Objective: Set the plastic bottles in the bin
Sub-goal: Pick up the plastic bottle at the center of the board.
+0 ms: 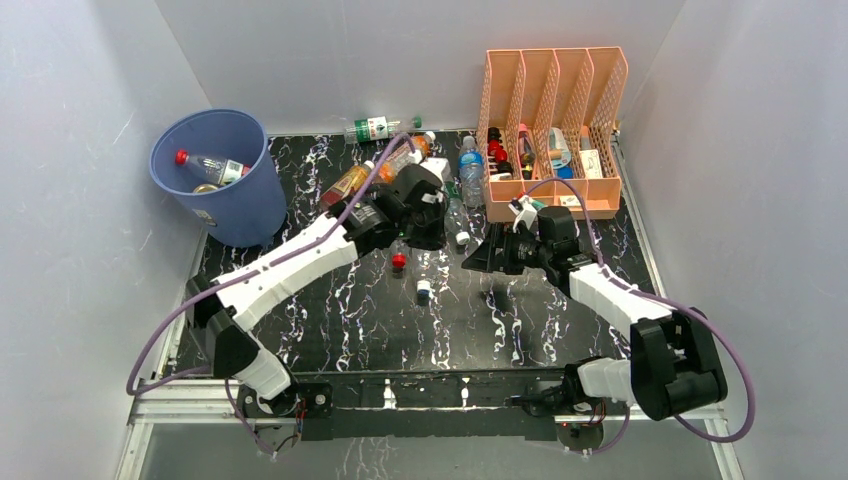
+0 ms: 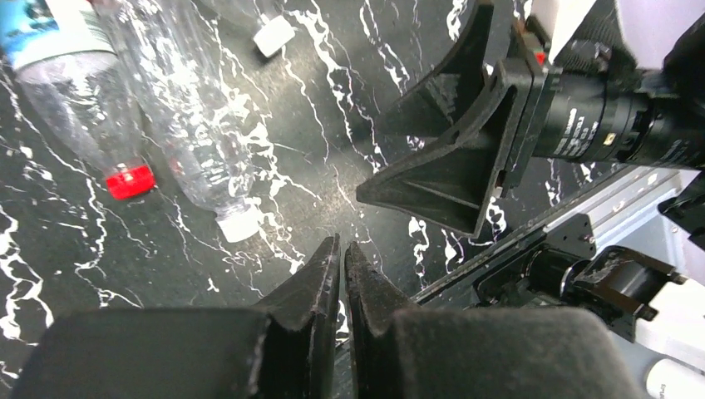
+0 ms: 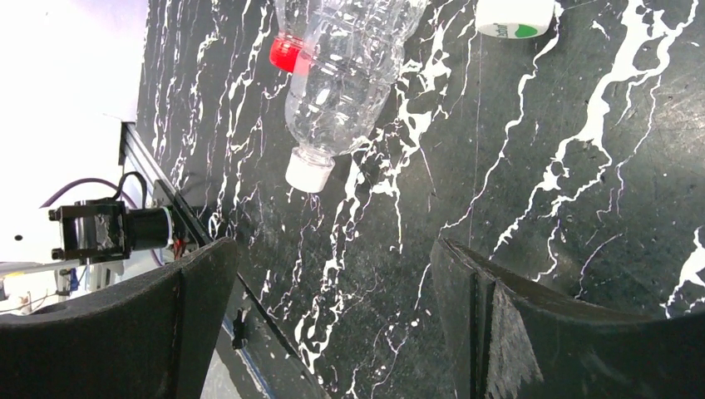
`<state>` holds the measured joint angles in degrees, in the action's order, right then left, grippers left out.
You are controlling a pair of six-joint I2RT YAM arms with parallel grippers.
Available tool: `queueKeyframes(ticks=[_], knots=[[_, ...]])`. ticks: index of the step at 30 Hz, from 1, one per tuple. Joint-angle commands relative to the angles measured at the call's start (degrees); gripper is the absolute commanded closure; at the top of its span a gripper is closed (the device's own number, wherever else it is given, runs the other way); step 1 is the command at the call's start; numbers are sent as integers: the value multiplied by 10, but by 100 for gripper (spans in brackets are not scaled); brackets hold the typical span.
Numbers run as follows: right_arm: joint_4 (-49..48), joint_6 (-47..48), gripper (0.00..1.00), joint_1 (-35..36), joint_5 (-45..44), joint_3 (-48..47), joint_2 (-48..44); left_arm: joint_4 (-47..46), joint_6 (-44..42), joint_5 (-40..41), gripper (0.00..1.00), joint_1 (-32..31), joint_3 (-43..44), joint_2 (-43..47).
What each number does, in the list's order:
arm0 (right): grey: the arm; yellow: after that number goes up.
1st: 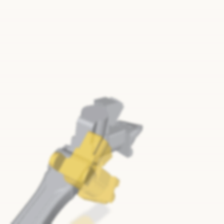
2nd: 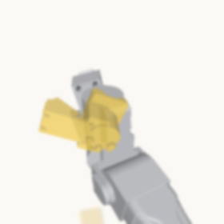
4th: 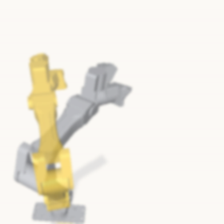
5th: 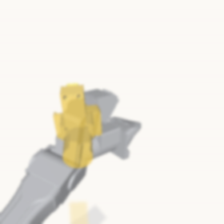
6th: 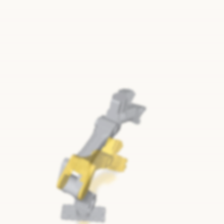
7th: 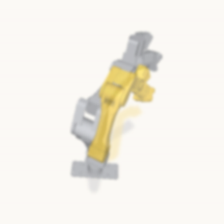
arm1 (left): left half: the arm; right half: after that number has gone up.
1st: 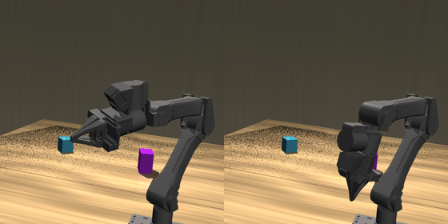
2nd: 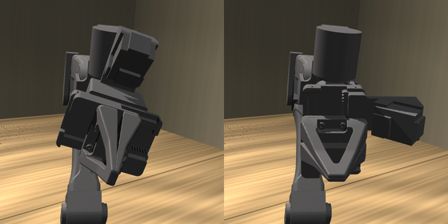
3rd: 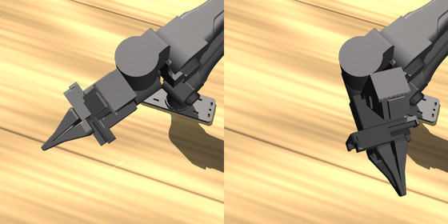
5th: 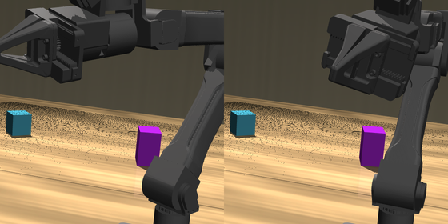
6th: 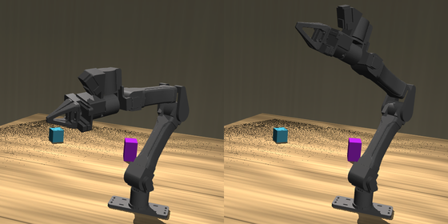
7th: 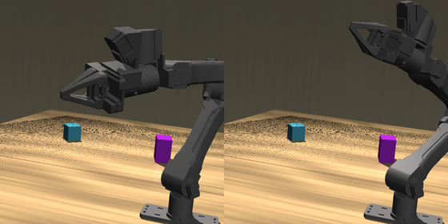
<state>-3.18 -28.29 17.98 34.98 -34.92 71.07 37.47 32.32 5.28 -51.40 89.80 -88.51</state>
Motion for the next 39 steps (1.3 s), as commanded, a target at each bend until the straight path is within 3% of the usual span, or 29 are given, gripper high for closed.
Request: queueKeyframes(ticks=[1,15,20,26,29,32,34,36,39], knots=[[-94,3,2,0,26,12,21,-27,18,22,93,-24,-17,-14],[-122,3,2,31,43,0,21,-179,56,11,98,-79,-52,-102],[-106,3,2,37,57,-7,-12,-183,55,21,100,-79,-52,-130],[-35,3,2,36,35,-24,-31,-146,53,36,97,-78,-49,-70],[15,3,2,36,16,-36,-44,-93,42,77,83,-78,-44,-19],[76,3,2,36,-17,-59,-62,-35,26,130,40,-77,-39,23],[112,3,2,36,-41,-74,-75,-12,15,162,22,-69,-52,50],[138,3,2,36,-59,-85,-84,0,10,167,11,-47,-69,65],[154,3,2,36,-68,-92,-94,12,13,145,2,-14,-91,65]])
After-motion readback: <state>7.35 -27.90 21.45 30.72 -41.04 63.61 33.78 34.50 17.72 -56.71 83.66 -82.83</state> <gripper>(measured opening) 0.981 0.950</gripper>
